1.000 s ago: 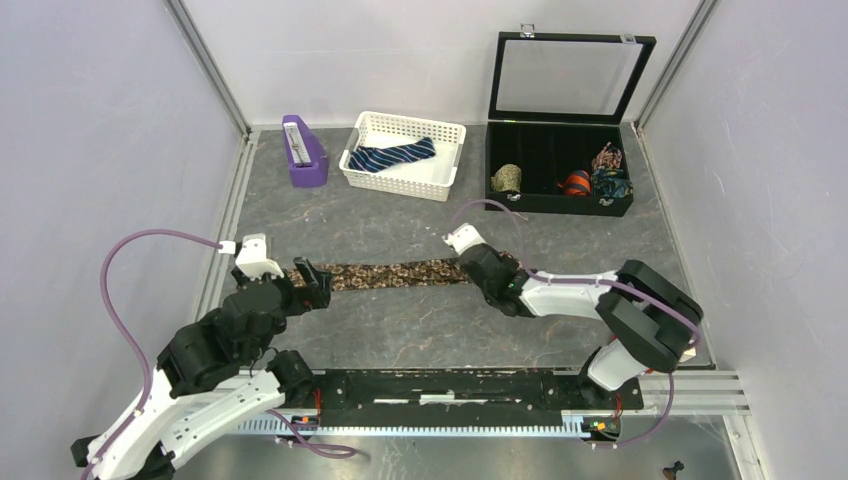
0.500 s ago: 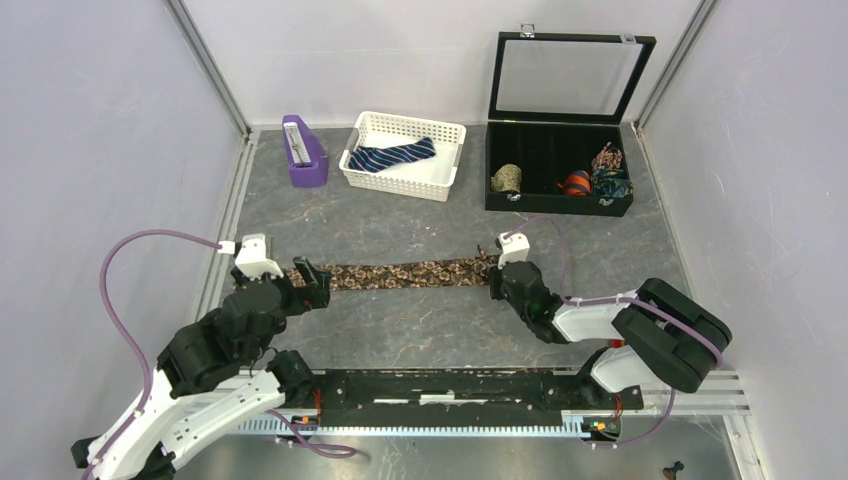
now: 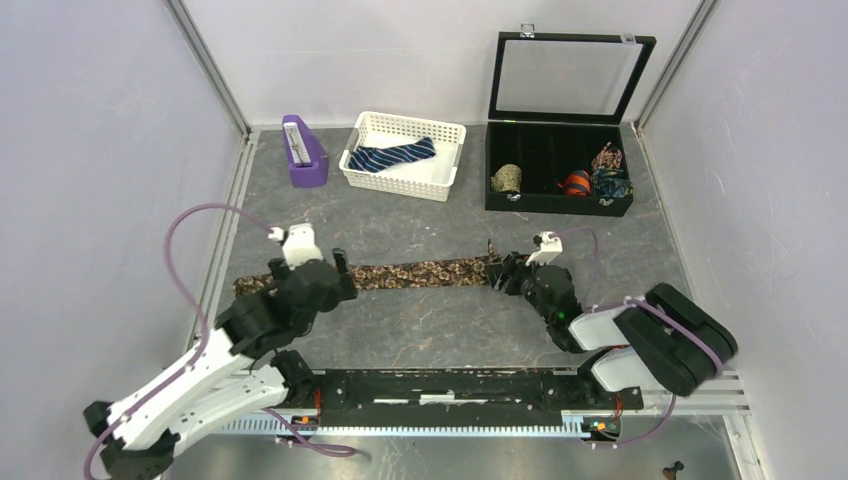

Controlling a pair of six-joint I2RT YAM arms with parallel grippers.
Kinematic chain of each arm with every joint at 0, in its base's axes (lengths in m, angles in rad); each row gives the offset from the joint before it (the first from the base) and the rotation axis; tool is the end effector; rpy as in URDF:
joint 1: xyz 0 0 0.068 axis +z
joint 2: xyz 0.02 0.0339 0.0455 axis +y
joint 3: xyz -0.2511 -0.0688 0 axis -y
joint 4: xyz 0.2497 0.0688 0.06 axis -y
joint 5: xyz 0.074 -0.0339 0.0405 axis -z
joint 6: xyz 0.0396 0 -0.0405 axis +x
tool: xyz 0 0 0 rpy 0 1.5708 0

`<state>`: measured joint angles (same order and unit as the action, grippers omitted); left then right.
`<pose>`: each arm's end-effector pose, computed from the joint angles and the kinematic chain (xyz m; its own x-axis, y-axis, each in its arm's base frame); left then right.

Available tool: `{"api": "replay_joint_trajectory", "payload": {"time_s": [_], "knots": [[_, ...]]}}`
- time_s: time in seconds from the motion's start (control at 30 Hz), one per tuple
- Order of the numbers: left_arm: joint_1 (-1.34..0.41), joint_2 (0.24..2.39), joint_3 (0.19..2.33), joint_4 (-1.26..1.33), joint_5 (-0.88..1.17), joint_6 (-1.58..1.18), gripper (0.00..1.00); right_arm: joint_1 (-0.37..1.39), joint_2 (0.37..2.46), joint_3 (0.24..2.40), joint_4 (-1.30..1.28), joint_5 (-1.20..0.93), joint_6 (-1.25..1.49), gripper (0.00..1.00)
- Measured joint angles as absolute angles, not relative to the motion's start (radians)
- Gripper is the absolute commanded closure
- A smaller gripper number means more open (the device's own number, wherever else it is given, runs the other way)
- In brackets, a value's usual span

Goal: Roll the ties
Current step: Flatten out the tie at the center of the board.

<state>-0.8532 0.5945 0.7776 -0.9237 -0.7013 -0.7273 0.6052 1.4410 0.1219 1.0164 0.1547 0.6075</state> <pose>0.1005 -0.0763 0.2883 -0.5059 -0.1928 -0.8408 -0.0989 0.9812 -0.1655 0.1809 0.1177 0.1019 -0.4531 0.3723 -0.8100 -0.2223 0.8327 0.5072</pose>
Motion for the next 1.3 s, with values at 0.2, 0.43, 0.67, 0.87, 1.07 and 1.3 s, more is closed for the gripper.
{"api": "replay_joint_trajectory", "payload": {"time_s": [0.2,0.43,0.67,0.87,1.07,1.3], "knots": [[-0.849,0.767,0.717,-0.856,-0.699,-0.792,0.04,0.570,1.192,0.119,0.799,0.191,0.569,0.06],[-0.790,0.875,0.618,-0.707,-0.619,-0.804,0.13,0.561,0.932,0.120,0.547,0.273,0.473,0.31],[-0.702,0.984,0.543,-0.540,-0.514,-0.805,0.22,0.562,0.901,0.171,0.410,0.194,0.432,0.47],[-0.651,1.069,0.521,-0.411,-0.469,-0.804,0.27,0.632,1.211,0.366,0.368,0.010,0.406,0.48],[-0.607,1.139,0.508,-0.306,-0.458,-0.803,0.31,0.678,1.466,0.537,0.373,-0.117,0.373,0.48],[-0.584,1.227,0.484,-0.198,-0.403,-0.791,0.44,0.638,1.599,0.564,0.428,-0.140,0.354,0.52]]}}
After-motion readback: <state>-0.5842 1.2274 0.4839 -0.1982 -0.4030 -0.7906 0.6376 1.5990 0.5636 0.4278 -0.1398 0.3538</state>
